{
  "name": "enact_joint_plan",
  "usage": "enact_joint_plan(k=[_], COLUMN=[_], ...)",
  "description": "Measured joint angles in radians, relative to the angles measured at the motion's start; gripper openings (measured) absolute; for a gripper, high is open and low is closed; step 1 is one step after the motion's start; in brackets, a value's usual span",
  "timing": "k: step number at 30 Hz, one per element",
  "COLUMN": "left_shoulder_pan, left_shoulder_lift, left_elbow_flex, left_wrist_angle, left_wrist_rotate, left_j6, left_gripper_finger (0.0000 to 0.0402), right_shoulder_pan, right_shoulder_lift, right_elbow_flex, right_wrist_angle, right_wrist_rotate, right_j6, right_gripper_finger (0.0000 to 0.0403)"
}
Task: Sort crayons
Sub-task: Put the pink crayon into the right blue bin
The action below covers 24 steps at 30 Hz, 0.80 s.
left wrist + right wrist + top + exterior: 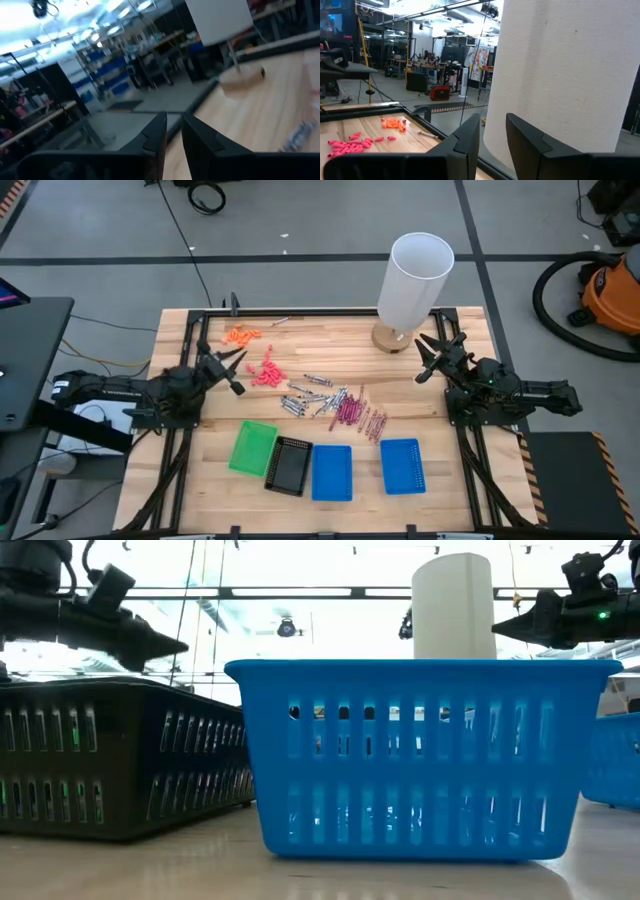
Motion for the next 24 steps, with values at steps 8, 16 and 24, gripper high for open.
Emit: enact_joint_plan(k=[8, 16, 24], left_shoulder_pan=[0.000, 0.000, 0.000], left_shoulder_lift=[0.000, 0.000, 0.000], left_elbow_flex=[0.000, 0.000, 0.000], left_wrist_angle=[0.067, 0.070, 0.099], left_wrist_rotate=[0.002, 0.003, 0.009], left_j6=[-0.239, -0.459, -0.615], left_gripper_finger=[0.0066, 0.0066, 0.0066], right_shoulder_pan=[0.000, 0.000, -0.001], right_shoulder_lift=[0.000, 0.000, 0.001], right_elbow_flex=[0.000, 0.000, 0.000], right_wrist_angle=[0.107, 0.120, 0.135], right_wrist_rotate=[-0.006, -0.171, -0.250], right_j6=[0.095, 0.114, 0.160], right_gripper_finger=[0.0104, 0.0104, 0.0104])
